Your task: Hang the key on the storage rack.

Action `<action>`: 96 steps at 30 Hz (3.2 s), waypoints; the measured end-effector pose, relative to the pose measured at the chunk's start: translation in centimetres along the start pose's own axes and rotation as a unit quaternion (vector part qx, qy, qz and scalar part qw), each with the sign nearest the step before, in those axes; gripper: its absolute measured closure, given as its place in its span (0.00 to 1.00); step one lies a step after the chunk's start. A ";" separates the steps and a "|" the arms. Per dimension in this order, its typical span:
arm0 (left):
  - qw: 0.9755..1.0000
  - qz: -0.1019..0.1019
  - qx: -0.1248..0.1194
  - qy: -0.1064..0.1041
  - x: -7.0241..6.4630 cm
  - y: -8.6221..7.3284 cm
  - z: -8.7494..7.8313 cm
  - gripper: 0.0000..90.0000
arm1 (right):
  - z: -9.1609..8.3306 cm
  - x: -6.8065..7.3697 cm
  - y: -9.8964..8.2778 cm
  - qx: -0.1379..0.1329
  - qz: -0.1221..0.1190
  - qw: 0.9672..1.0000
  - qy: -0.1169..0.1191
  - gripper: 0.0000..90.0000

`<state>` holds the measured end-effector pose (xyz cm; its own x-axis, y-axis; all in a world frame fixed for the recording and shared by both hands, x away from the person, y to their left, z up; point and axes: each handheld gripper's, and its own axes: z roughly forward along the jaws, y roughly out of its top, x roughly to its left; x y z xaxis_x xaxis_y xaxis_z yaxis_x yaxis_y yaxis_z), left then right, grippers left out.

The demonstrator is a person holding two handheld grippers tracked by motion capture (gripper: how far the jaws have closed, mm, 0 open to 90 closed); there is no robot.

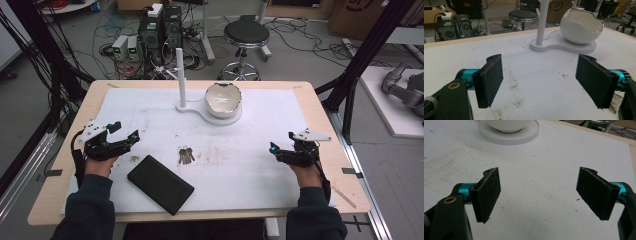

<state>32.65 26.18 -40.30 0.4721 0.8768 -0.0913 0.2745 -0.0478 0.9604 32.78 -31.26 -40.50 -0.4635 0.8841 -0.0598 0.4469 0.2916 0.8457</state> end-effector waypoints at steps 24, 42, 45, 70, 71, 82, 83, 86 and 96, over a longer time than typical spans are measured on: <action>0.997 0.009 0.029 -0.067 -4.3 2.2 4.4 0.32 | -0.1 0.2 -0.2 -0.016 0.004 1.000 0.016 0.22; 0.965 0.013 0.229 -0.124 -8.6 -0.6 11.6 0.72 | 0.3 0.3 -0.2 -0.008 0.007 1.000 0.020 0.22; 0.961 0.014 0.244 -0.128 -8.7 -0.8 11.7 0.73 | 0.2 0.2 -0.3 -0.006 0.009 1.000 0.018 0.22; 0.950 -0.011 0.276 -0.148 -9.0 -0.9 12.3 0.92 | 0.5 0.3 -0.2 -0.001 0.007 1.000 0.023 0.22; 0.950 -0.011 0.276 -0.149 -9.0 -0.9 12.3 0.93 | 0.5 0.3 -0.2 -0.002 0.007 1.000 0.022 0.22; 0.961 -0.024 0.233 -0.150 -8.2 0.2 11.2 1.00 | 0.2 0.0 -0.4 -0.002 0.011 1.000 0.019 0.22; 0.958 -0.026 0.240 -0.151 -8.1 0.0 11.3 1.00 | 0.2 0.0 -0.4 -0.002 0.012 1.000 0.020 0.22; 0.956 -0.028 0.252 -0.148 -8.5 -0.3 11.8 0.87 | 0.2 0.0 -0.4 -0.002 0.011 1.000 0.019 0.22; 0.953 0.023 0.247 -0.173 -10.1 -0.3 11.3 0.75 | 0.3 -0.1 -0.4 -0.001 0.011 1.000 0.022 0.22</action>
<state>37.29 11.96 -42.68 0.7177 0.6619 -0.2161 0.5674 -0.3761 0.7325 32.86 -31.36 -41.01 -0.4877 0.8728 -0.0179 0.4562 0.2722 0.8472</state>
